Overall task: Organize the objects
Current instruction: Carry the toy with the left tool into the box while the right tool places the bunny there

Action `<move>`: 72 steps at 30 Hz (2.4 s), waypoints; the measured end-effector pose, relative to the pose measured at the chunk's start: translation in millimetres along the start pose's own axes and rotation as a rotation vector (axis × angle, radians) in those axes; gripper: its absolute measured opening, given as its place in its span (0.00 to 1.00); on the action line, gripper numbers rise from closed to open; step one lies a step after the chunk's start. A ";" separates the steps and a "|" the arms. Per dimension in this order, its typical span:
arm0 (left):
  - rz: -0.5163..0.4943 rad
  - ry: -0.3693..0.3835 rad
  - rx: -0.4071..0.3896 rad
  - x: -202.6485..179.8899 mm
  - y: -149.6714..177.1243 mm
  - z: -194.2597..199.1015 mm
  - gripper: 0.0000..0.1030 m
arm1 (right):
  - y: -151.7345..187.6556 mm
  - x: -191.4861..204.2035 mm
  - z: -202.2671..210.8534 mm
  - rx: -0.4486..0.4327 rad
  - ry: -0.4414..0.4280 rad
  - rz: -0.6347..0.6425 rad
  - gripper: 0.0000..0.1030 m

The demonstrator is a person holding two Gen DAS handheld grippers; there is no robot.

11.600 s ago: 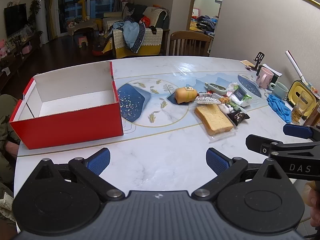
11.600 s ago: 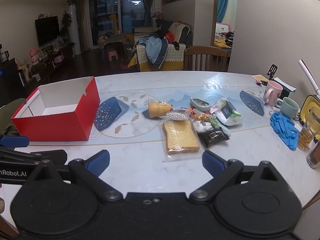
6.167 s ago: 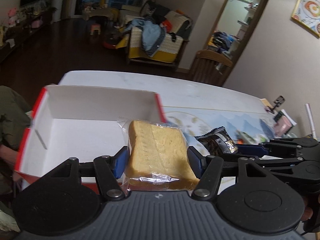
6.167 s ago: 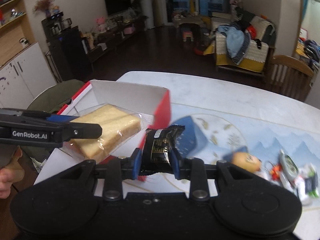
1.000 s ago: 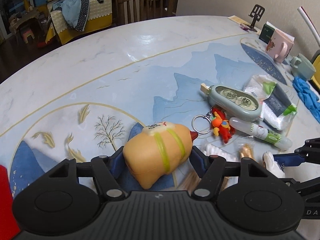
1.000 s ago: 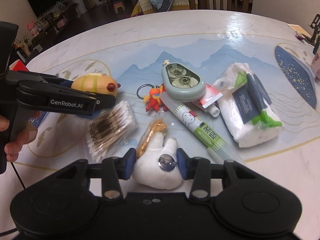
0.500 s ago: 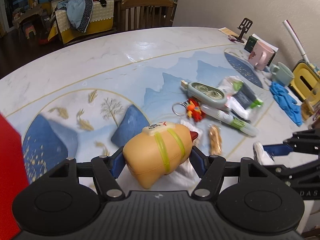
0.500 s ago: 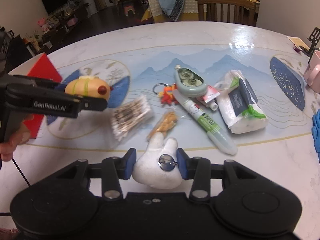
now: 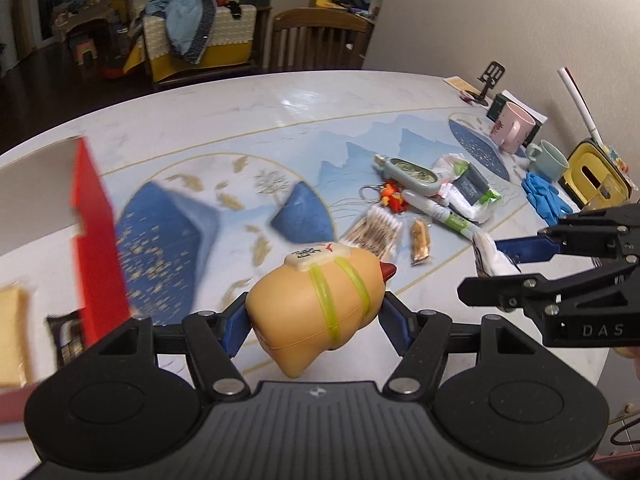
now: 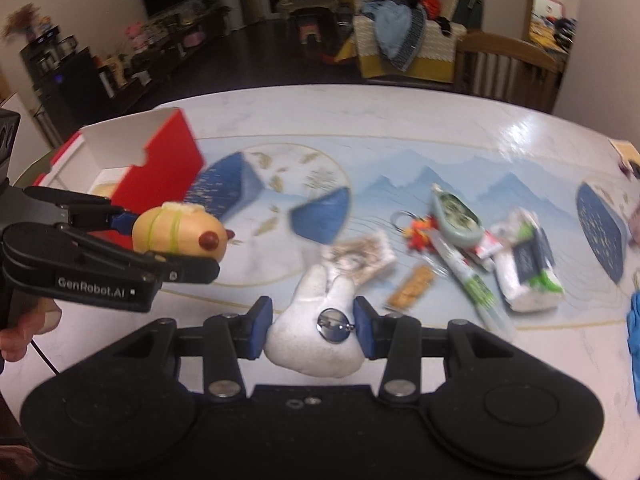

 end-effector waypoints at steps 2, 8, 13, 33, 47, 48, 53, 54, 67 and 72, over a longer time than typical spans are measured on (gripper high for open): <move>0.013 -0.003 -0.007 10.8 2.5 11.7 0.65 | -8.5 14.5 0.7 -0.007 -0.014 0.018 0.42; 0.052 -0.014 -0.031 46.0 7.7 44.5 0.65 | -33.6 62.3 -3.9 -0.020 -0.051 0.071 0.42; 0.073 -0.036 -0.056 79.9 8.1 70.1 0.65 | -55.6 100.7 -11.5 -0.022 -0.066 0.122 0.42; 0.130 -0.173 -0.115 230.7 -23.4 121.1 0.65 | -143.5 219.3 -82.0 -0.019 -0.103 0.263 0.42; 0.183 -0.271 -0.024 306.5 -48.9 66.9 0.65 | -147.4 252.3 -159.0 0.093 -0.083 0.305 0.43; 0.189 -0.277 -0.014 309.5 -48.6 61.7 0.65 | -146.3 254.3 -163.1 0.100 -0.079 0.313 0.43; 0.185 -0.316 0.025 321.9 -49.1 38.2 0.65 | -139.6 259.1 -184.7 0.143 -0.059 0.340 0.43; 0.178 -0.322 0.033 322.9 -48.6 34.2 0.65 | -138.2 259.4 -188.4 0.151 -0.056 0.344 0.43; 0.145 -0.333 0.124 324.0 -41.5 -0.2 0.67 | -125.9 257.7 -212.9 0.213 -0.049 0.332 0.44; 0.148 -0.337 0.140 324.7 -41.6 -3.4 0.73 | -124.7 255.6 -211.9 0.217 -0.058 0.310 0.52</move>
Point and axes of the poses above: each gripper's, at about its wrist camera, not at the fingertips, and z roughly against the way its jaws point, x to its left, y to its underside, the point moved 10 cm from there along -z, roughly the way its jaws point, and after that the axes turned 10 degrees about z, right-handed, at the moved point
